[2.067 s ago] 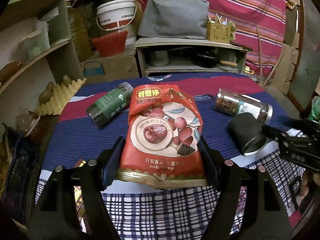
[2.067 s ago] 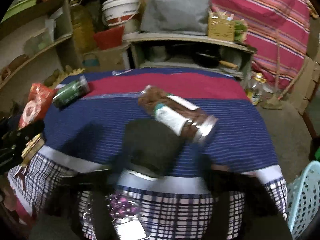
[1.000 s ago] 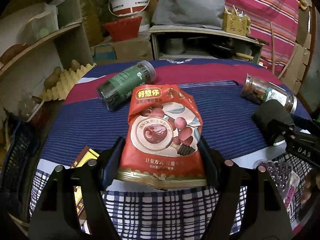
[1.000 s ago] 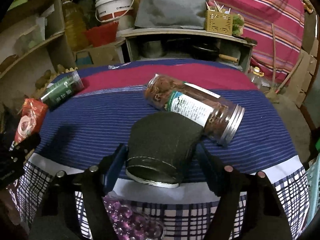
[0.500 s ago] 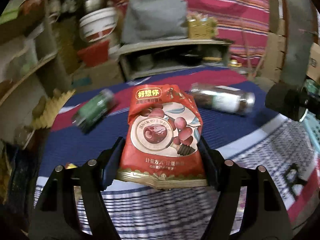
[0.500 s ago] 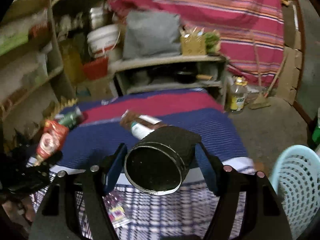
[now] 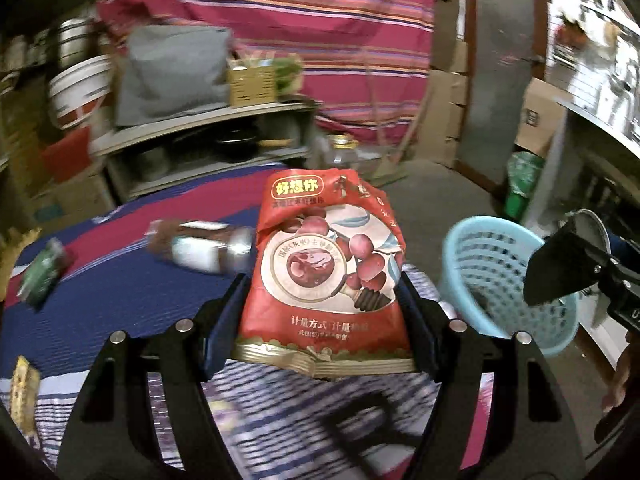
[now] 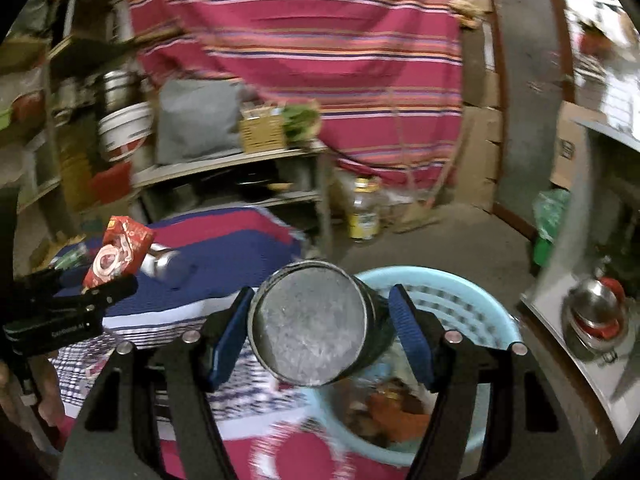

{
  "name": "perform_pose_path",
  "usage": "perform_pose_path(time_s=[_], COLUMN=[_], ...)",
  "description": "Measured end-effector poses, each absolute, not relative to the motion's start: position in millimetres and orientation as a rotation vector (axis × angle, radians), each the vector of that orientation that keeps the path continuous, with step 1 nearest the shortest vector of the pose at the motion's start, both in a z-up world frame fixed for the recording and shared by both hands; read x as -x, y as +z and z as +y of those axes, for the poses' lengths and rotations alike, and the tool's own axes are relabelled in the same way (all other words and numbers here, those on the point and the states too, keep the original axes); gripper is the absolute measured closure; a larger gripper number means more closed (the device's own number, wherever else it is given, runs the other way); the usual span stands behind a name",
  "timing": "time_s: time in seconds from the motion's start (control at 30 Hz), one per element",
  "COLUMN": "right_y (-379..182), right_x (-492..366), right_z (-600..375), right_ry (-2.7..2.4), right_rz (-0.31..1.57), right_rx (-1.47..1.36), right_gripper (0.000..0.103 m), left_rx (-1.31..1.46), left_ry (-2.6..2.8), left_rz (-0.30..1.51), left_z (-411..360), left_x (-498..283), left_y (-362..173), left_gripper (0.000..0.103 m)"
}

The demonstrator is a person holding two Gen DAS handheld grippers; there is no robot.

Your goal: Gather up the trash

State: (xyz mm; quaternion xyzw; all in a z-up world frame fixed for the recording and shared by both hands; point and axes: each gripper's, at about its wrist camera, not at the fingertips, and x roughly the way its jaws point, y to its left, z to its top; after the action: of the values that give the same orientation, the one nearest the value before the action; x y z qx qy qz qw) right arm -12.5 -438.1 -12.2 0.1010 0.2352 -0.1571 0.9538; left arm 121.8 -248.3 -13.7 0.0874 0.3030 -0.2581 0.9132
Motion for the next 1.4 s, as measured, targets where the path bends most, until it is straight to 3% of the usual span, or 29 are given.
perform_pose_path(time_s=[0.57, 0.67, 0.73, 1.0, 1.4], right_y=[-51, -57, -61, -73, -82], right_x=[56, 58, 57, 45, 2], right_z=[-538, -547, -550, -545, -523], right_ry=[-0.501, -0.514, -0.515, -0.497, -0.454], right_rz=[0.478, 0.482, 0.489, 0.519, 0.547], right_rx=[-0.359, -0.381, -0.387, -0.386, -0.339], right_gripper=[0.035, 0.035, 0.035, 0.035, 0.035], left_rx=[-0.285, -0.269, -0.255, -0.223, -0.192], left_ry=[-0.758, -0.768, -0.764, -0.686, -0.464], left_rz=[0.673, 0.698, 0.687, 0.654, 0.55], left_z=[-401, -407, -407, -371, -262], left_x=[-102, -110, -112, -115, -112], left_y=[-59, -63, -63, -54, -27], left_gripper=[0.031, 0.023, 0.014, 0.007, 0.006])
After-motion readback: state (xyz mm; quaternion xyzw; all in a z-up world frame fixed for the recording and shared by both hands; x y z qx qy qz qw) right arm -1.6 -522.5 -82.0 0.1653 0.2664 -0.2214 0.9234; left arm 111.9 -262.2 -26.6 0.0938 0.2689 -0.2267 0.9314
